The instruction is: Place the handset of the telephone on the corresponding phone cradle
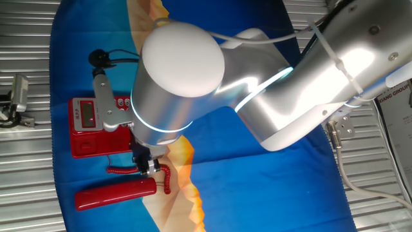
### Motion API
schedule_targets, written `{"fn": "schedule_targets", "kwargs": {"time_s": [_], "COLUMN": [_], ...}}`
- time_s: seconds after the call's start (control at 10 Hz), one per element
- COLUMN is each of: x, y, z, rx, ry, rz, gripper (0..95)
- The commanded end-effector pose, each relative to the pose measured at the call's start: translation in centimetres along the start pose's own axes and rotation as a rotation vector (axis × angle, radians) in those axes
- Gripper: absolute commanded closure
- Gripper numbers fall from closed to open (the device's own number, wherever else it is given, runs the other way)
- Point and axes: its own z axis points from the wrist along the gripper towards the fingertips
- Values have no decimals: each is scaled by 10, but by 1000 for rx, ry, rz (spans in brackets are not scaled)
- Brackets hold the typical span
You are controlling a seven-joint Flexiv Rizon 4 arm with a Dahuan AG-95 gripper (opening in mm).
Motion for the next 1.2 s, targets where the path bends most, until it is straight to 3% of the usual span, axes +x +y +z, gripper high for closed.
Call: {"fn": "schedule_targets", "kwargs": {"time_s": [0.1,0.7,1.2], "x": [-3,-11,-27], "y": [3,12,17], "z": [2,10,17], "rx": [-7,-7,-17], "ry": [-3,-16,-14], "rz": [0,1,10], "gripper": [380,380,380]}}
